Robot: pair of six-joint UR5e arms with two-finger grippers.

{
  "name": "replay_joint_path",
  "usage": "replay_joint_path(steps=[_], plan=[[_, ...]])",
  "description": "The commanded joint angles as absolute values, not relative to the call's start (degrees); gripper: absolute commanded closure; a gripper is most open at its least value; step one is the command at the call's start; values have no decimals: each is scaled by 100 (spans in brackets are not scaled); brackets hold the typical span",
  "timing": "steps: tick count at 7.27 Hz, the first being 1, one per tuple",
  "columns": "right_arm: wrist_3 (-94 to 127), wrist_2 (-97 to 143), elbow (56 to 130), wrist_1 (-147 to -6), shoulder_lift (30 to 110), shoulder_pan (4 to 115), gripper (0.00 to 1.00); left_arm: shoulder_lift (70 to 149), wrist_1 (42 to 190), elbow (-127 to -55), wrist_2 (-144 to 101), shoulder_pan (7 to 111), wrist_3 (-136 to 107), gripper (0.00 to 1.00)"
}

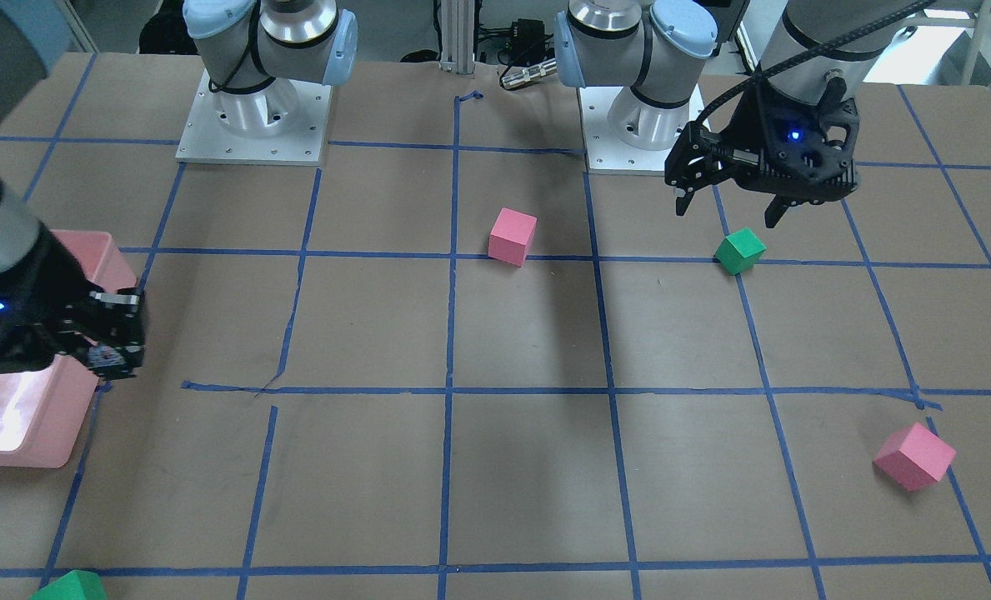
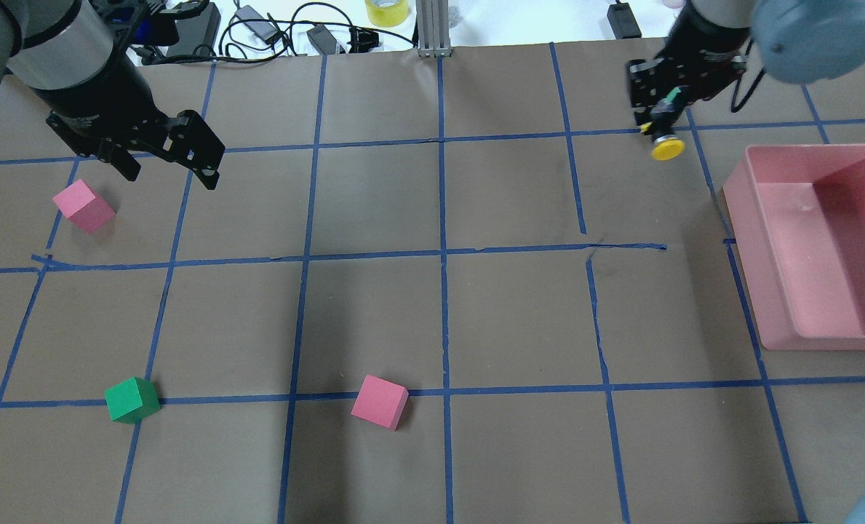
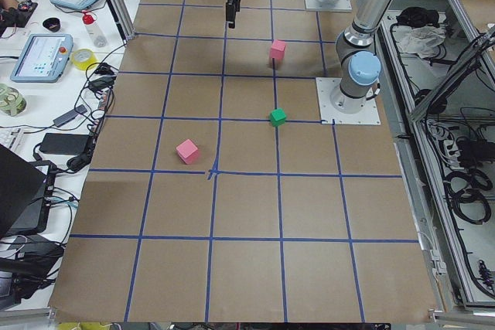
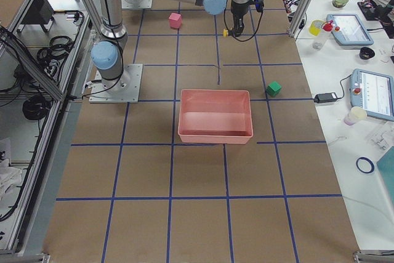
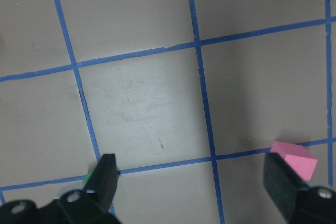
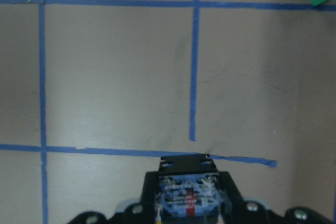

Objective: Align button upright
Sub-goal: 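Carry the switch out of the tray and lower it onto the table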

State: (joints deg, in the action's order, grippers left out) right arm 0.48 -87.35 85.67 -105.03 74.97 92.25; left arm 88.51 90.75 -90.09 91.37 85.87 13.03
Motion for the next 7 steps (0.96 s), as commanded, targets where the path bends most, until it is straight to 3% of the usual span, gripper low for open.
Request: replay_joint_path(steps=[1,5,7], plan=[[1663,-8727,8639,-11412,6885,10471,100,8851,9088,-9009,9141,8578,1310,0],[2470,-8719,8684,-12847,5733,11285,100,8851,9088,-9009,9141,8587,1310,0],[2408,-8736,8928,-12911,5634,11285,100,8851,9088,-9009,9141,8587,1318,0]])
